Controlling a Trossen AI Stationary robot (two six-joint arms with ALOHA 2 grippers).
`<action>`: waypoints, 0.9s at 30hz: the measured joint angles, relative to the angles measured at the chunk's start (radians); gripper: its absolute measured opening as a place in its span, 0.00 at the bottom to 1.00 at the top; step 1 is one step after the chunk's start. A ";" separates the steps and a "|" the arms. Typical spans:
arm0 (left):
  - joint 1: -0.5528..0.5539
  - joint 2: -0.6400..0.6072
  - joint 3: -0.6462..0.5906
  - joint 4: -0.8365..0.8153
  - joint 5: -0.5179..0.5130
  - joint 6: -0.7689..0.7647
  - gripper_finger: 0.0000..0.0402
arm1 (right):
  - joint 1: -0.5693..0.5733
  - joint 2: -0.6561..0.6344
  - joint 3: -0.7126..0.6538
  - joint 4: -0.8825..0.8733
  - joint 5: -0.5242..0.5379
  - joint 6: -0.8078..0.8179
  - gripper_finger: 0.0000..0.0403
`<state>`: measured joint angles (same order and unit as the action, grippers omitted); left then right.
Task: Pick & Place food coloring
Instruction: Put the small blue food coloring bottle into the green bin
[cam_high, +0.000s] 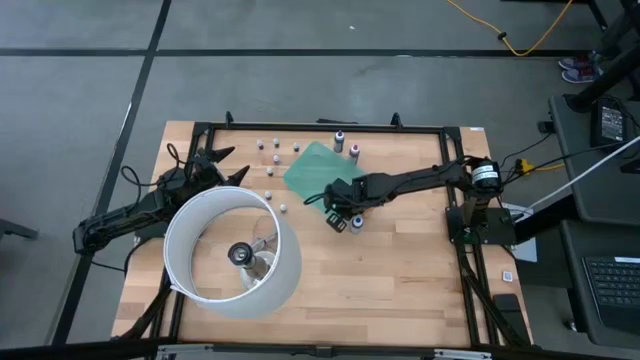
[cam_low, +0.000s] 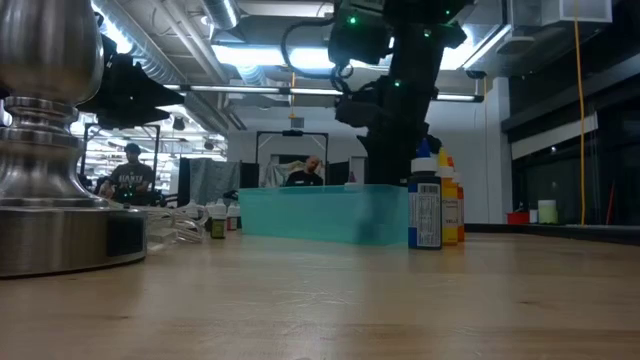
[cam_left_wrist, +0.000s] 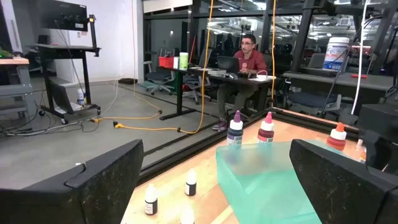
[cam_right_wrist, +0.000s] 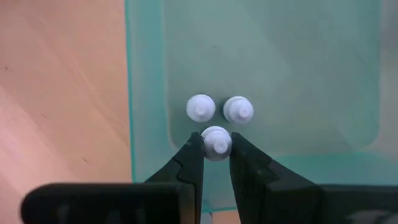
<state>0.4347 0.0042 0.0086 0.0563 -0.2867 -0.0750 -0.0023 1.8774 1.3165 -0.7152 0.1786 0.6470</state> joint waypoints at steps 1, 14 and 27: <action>0.000 0.000 0.000 0.000 0.000 0.000 1.00 | 0.000 0.000 -0.006 0.005 0.000 0.003 0.15; 0.000 0.000 0.000 0.000 0.000 0.000 1.00 | 0.000 0.000 -0.031 0.029 -0.014 -0.023 0.16; 0.000 0.000 0.000 0.000 0.000 0.000 1.00 | -0.002 0.000 -0.031 0.010 -0.054 -0.020 0.27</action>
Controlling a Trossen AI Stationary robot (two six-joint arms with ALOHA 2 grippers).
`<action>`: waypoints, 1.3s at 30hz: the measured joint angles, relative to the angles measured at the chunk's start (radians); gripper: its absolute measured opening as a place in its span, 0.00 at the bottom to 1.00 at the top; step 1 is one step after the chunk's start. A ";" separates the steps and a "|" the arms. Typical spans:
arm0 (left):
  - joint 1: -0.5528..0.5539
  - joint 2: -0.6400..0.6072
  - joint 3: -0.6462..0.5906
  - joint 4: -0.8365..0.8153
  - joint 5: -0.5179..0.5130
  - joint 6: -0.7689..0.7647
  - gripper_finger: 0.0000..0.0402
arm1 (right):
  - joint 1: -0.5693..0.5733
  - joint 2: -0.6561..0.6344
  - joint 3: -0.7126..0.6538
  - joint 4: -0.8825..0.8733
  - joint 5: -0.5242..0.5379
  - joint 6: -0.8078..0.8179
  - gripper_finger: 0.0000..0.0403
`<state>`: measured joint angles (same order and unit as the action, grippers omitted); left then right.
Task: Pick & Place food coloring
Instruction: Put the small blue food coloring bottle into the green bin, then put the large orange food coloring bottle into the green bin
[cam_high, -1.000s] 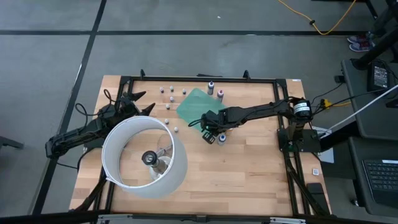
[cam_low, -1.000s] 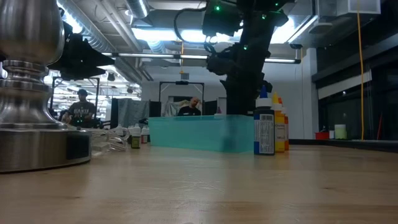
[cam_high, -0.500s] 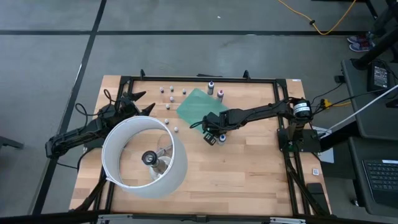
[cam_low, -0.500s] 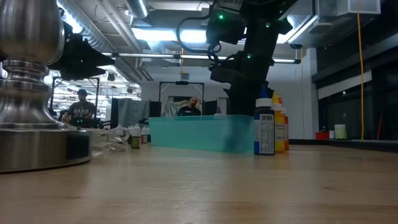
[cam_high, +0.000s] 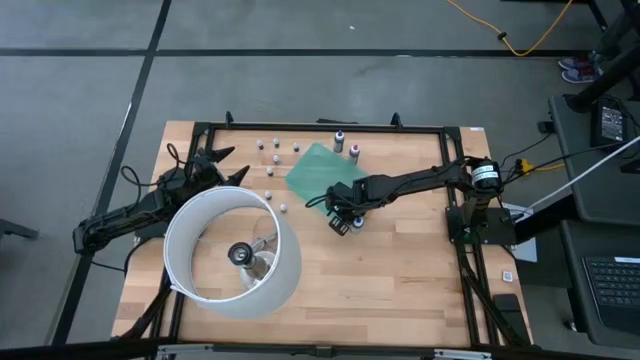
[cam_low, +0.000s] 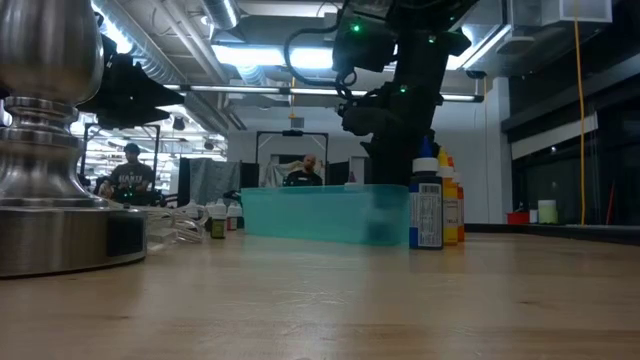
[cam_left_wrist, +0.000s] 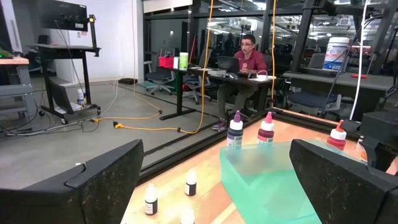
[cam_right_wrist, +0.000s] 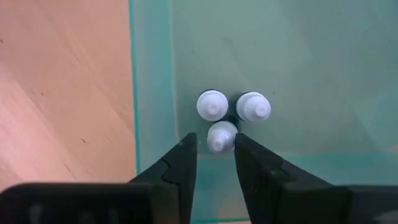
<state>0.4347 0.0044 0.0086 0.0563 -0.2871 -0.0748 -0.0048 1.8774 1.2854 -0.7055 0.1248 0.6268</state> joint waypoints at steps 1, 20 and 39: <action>0.000 0.000 0.000 0.000 0.000 0.000 1.00 | 0.000 0.000 0.000 0.000 -0.003 0.000 0.28; 0.000 0.000 0.000 0.000 0.000 0.000 1.00 | -0.012 -0.042 0.029 -0.051 -0.041 -0.033 0.28; 0.000 0.000 0.000 0.000 0.000 0.000 1.00 | -0.067 -0.113 0.239 -0.129 -0.069 -0.319 0.28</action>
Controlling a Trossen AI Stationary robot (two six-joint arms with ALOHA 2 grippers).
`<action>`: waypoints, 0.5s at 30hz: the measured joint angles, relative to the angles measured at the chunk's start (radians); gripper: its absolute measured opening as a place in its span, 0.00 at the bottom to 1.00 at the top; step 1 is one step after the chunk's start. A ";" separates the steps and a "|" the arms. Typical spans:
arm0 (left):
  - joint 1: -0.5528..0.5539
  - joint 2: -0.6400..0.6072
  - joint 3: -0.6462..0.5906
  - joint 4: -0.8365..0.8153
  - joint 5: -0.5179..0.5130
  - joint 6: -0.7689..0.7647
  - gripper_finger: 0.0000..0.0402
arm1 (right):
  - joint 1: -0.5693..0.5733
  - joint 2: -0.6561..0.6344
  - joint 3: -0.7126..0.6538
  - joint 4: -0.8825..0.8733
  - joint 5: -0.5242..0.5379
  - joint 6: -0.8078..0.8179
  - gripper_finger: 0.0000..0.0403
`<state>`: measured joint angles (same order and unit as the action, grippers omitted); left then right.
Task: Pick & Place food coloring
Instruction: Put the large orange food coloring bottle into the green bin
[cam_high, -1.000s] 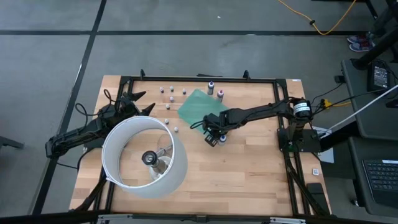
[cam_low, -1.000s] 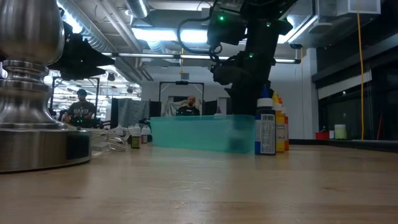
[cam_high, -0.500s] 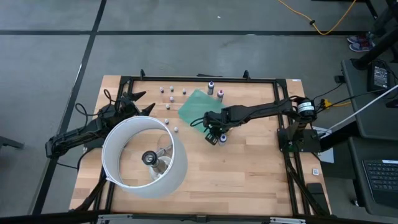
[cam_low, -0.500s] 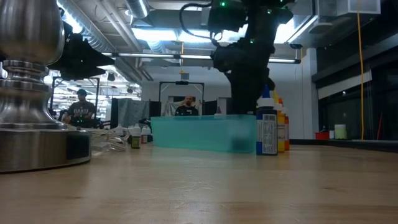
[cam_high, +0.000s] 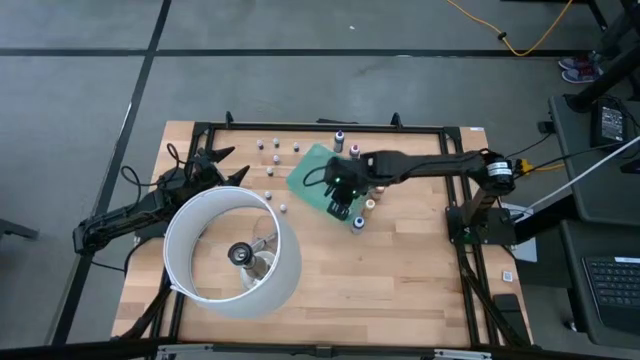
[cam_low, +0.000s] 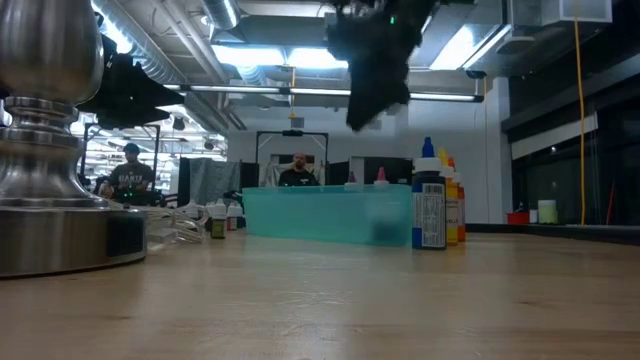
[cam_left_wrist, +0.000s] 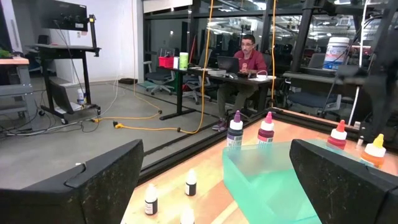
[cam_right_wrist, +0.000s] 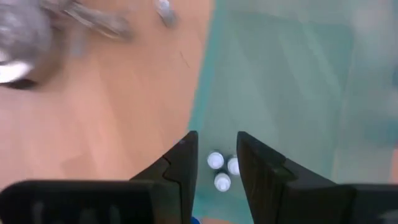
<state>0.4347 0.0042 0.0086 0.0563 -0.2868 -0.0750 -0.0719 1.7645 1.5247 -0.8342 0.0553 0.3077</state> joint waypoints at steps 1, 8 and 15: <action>0.000 0.000 0.000 0.000 0.000 0.000 1.00 | -0.006 -0.018 0.002 0.000 -0.011 -0.012 0.28; 0.000 0.000 0.000 0.000 0.000 0.000 1.00 | -0.065 -0.152 -0.027 -0.006 -0.066 -0.028 0.41; 0.000 0.000 0.000 0.000 0.000 0.000 1.00 | -0.110 -0.313 -0.156 -0.005 -0.021 -0.054 0.58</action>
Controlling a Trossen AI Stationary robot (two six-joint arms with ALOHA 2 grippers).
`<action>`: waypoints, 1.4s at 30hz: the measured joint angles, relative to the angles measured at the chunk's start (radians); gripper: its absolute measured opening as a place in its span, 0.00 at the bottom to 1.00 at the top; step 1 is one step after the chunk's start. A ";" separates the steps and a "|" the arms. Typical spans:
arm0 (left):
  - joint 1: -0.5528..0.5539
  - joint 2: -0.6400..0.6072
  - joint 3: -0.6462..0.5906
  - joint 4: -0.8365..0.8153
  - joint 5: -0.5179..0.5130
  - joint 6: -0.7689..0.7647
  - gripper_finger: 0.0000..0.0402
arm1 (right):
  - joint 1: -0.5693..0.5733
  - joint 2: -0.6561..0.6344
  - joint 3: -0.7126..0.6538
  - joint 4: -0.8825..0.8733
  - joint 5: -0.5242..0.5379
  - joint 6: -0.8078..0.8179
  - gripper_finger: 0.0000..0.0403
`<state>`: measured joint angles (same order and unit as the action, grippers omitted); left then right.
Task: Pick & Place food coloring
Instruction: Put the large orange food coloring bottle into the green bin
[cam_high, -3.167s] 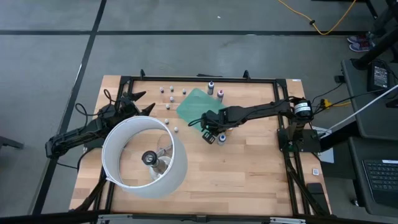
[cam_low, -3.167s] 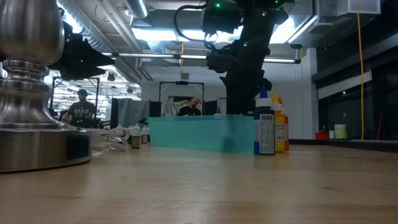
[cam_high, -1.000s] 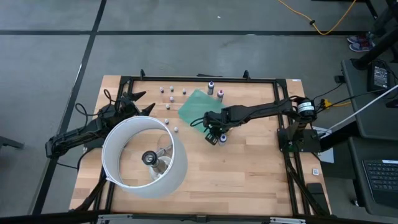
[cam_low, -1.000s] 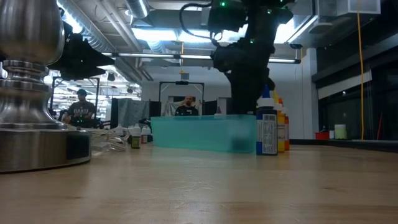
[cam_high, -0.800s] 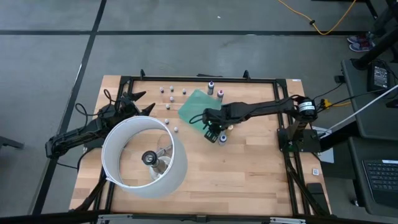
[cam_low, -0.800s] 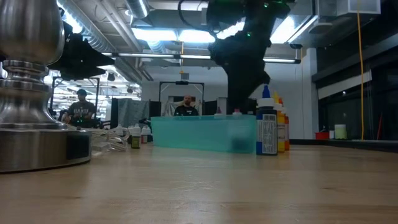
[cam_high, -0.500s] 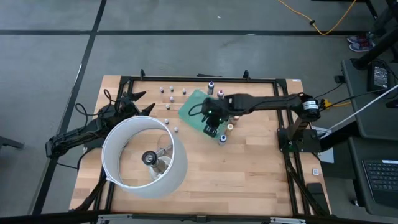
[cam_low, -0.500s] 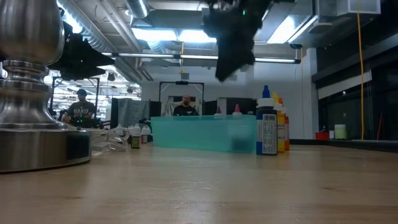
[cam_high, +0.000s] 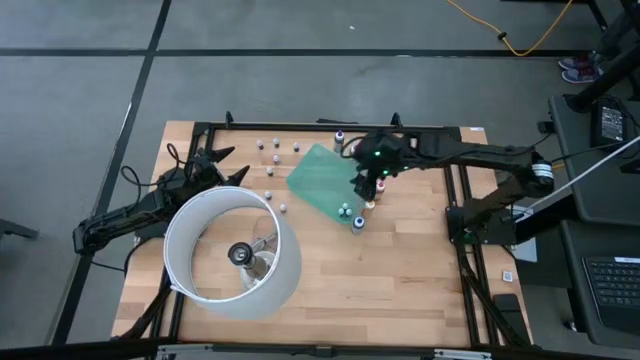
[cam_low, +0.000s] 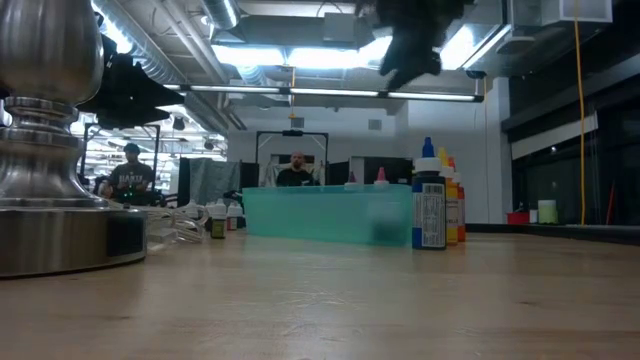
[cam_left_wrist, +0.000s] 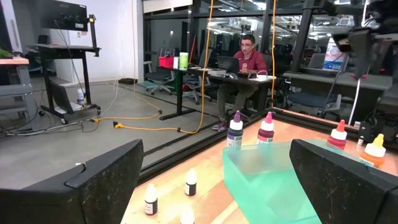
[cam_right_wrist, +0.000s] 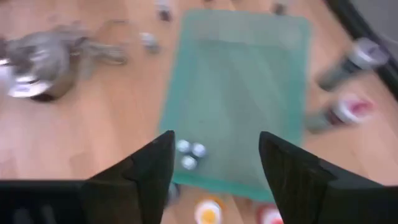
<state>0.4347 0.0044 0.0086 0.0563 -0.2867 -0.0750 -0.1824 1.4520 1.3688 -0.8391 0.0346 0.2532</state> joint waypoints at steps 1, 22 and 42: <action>0.000 0.000 0.000 0.000 0.000 0.000 1.00 | -0.005 -0.022 -0.026 -0.008 0.017 0.013 0.59; 0.000 0.000 0.000 0.000 0.000 0.000 1.00 | -0.007 -0.154 -0.457 0.120 0.183 0.083 0.56; 0.000 0.000 0.000 0.000 0.000 0.000 1.00 | -0.007 -0.154 -0.485 0.157 0.166 0.054 0.55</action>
<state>0.4347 0.0044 0.0086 0.0563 -0.2871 -0.0746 -0.1898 1.2980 0.8837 -0.6820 0.2008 0.3072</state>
